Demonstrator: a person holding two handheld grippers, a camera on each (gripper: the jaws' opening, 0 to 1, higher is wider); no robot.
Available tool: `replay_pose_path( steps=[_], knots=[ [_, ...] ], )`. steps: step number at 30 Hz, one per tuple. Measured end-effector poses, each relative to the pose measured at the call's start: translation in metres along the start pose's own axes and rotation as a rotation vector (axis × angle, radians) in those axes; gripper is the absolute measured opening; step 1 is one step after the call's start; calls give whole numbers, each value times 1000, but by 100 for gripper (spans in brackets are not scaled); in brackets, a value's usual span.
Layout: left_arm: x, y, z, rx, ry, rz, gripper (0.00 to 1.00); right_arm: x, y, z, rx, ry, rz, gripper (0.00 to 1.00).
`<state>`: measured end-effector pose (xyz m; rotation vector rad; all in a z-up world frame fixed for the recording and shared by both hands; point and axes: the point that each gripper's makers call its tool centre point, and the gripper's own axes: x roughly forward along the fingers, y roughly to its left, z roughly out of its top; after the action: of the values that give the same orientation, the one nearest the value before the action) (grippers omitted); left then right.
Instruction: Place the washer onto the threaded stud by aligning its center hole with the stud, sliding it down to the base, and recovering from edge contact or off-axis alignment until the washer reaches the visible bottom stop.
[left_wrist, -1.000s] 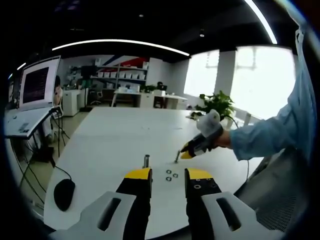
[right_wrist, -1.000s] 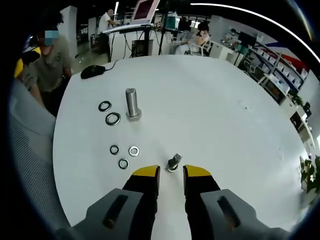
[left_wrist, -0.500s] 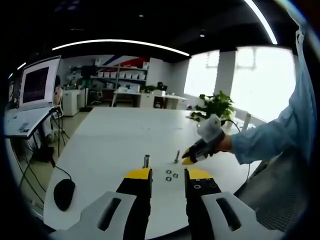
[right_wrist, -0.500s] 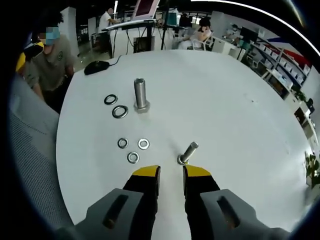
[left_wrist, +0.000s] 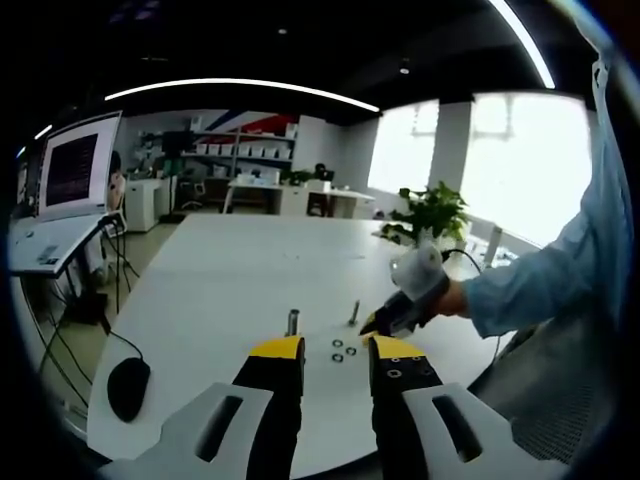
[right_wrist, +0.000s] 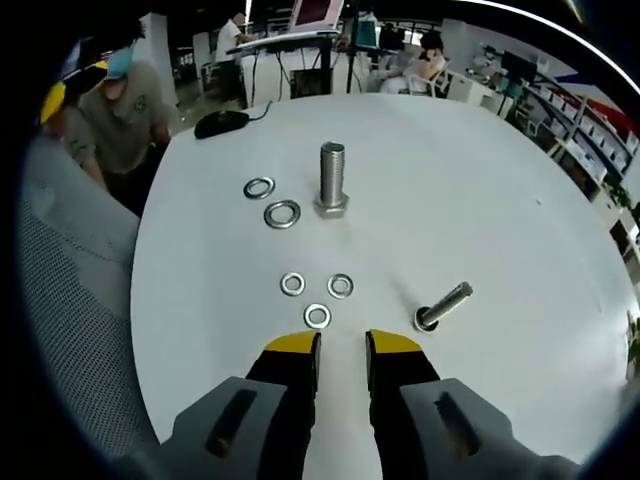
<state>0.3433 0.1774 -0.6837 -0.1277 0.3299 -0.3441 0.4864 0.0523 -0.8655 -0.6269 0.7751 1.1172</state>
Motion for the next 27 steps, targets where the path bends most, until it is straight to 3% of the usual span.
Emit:
replay_pose_path(
  steps=[9,27],
  knots=[
    [0,0,0,-1,-1,1,23,9,12,5,-4,7,46,20],
    [0,0,0,-1,1,-3,22,13,12,4,22,2,45,19]
  ],
)
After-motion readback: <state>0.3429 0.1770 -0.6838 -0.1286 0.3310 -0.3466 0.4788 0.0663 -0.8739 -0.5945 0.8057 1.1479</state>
